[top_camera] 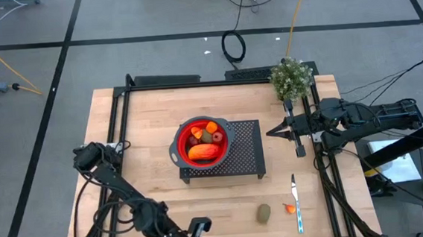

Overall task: Pick & Place Fruit
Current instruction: Put the orange pear into the red strainer bowl on the shelf

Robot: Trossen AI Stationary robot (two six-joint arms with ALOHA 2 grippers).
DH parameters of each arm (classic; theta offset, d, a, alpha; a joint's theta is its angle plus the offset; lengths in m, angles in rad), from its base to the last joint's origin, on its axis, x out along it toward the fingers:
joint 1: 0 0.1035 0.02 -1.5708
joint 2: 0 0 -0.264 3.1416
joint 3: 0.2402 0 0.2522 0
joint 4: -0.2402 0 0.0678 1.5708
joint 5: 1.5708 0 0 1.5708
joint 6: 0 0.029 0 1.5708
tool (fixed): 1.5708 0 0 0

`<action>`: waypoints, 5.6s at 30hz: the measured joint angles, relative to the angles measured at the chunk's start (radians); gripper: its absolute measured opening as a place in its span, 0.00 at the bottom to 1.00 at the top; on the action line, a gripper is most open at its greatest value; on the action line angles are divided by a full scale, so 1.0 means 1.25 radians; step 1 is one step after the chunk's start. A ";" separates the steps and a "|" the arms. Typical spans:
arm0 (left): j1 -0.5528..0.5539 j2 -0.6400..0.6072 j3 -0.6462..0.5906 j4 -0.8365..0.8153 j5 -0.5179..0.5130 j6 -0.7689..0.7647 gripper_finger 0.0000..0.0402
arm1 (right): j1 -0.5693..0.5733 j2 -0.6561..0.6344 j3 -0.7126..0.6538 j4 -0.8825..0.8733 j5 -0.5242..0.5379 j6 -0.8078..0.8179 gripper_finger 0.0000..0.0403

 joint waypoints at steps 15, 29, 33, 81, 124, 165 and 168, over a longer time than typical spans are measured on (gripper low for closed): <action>0.008 -0.001 0.000 0.294 -0.237 -0.234 0.21 | 0.000 0.000 0.000 0.000 0.000 0.000 0.01; 0.013 -0.001 0.000 0.284 -0.974 -0.522 0.21 | 0.000 0.000 0.000 0.000 0.000 0.000 0.01; -0.014 -0.001 0.000 0.283 -1.222 -0.473 0.21 | 0.000 0.000 0.000 0.000 0.000 0.000 0.01; 0.198 -0.236 0.009 0.010 -1.274 0.295 0.21 | 0.000 0.001 0.000 0.000 0.001 -0.009 0.01; 0.549 -0.379 0.008 -1.365 -0.248 -0.972 0.16 | 0.000 0.001 0.000 -0.001 0.004 -0.009 0.01; 0.531 -0.300 0.009 -1.691 -0.079 -0.878 0.17 | 0.000 0.004 0.000 -0.003 0.037 -0.009 0.01; 0.533 -0.299 0.009 -1.723 -0.078 -0.861 0.17 | 0.000 0.004 0.000 -0.003 0.054 -0.009 0.01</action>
